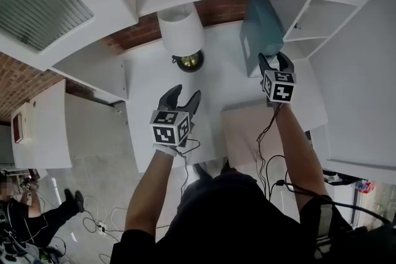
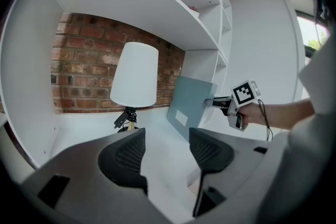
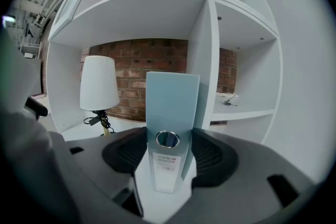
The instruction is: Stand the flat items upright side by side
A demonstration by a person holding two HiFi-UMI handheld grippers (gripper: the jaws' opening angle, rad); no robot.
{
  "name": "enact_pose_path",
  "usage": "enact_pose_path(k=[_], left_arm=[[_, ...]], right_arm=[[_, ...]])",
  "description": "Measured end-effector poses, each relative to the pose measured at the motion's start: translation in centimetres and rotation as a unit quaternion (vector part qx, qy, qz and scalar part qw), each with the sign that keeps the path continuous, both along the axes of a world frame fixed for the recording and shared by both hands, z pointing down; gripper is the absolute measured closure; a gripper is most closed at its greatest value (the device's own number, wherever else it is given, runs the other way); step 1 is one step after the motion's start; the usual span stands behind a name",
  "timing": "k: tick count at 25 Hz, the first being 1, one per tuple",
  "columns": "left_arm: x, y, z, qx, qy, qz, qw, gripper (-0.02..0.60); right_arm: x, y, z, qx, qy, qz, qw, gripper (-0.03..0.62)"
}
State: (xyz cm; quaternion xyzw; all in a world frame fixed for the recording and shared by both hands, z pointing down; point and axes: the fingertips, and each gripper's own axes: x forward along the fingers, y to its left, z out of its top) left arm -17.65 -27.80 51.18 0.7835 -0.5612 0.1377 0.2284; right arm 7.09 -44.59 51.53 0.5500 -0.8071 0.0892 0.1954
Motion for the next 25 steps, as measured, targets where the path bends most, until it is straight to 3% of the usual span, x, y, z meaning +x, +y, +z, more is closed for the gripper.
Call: enact_pose_path(k=[4,15,20,23,25], left_arm=[[-0.1,0.2,0.6,-0.012,0.000,0.000,0.9999,0.324],[-0.2,-0.1,0.5,-0.012,0.011,-0.004,0.9999,0.324],[-0.5,-0.1,1.1,-0.018,0.012,-0.009,0.9997,0.324],[-0.4,-0.1,1.3,-0.022,0.012,-0.010,0.9996,0.324],[-0.2,-0.2,1.2,-0.022,0.015,-0.008,0.9996,0.324]], right_arm=[[1.4,-0.3,0.0,-0.014,0.012,0.025,1.000,0.341],[1.6,-1.8,0.1,-0.016,0.019,0.025,0.999,0.342],[2.3,-1.4,0.2,-0.014,0.019,0.060,0.998,0.343],[2.0,0.0,0.7,-0.029,-0.004,0.068,0.997,0.397],[1.4,0.6,1.1,-0.034,-0.010,0.062,0.997,0.398]])
